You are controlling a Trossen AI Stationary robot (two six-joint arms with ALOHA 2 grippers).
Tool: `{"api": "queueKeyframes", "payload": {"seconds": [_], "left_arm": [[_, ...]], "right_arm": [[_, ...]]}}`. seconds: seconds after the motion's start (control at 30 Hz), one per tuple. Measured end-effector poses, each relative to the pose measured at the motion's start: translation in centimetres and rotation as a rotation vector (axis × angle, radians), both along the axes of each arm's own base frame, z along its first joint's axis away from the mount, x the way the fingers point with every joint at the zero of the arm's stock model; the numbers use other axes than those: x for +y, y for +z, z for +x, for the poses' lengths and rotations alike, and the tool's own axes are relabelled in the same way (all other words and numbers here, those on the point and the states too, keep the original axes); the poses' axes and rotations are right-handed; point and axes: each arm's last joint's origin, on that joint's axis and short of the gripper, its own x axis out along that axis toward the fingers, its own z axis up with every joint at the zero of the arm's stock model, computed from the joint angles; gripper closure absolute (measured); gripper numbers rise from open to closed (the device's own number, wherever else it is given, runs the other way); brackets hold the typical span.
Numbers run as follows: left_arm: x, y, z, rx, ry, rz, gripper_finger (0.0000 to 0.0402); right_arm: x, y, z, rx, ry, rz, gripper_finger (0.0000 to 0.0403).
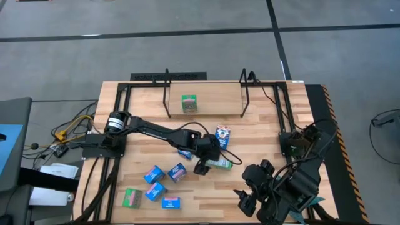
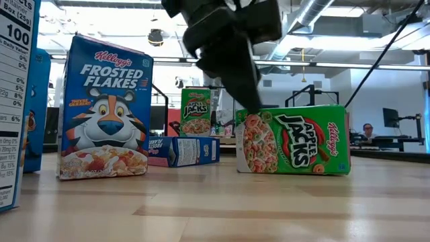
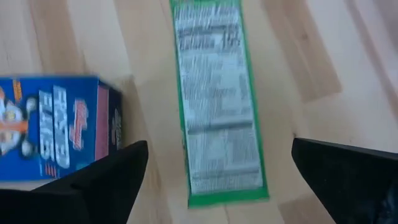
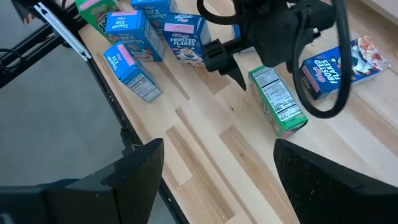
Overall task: Stack cereal on shelf
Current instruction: Put the right green cereal box on the shelf aligned with the other green cereal box
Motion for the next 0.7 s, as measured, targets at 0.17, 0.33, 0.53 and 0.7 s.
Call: {"api": "queueKeyframes", "payload": {"seconds": [0.17,0.33,0.53,0.7], "left_arm": [[0.0,0.1,0.1,-0.013,-0.014,0.020,0.0036],[0.2,0.0,0.0,0.000,-0.018,0.002,0.0086],[-0.1,-1.7,0.5,0.034,-0.030,-0.012,0.0134],[0.0,-2.7,0.4,0.083,-0.002,0.003,0.0152]], "right_arm": [[0.0,0.0,0.0,0.000,-0.001,0.001,0.0077],[0.0,0.0,0.0,0.001,0.003,-0.003,0.0077],[0.0,0.0,0.0,0.001,0.006,-0.005,0.0077],[0.0,0.0,0.0,0.002,0.006,-0.005,0.0077]]}}
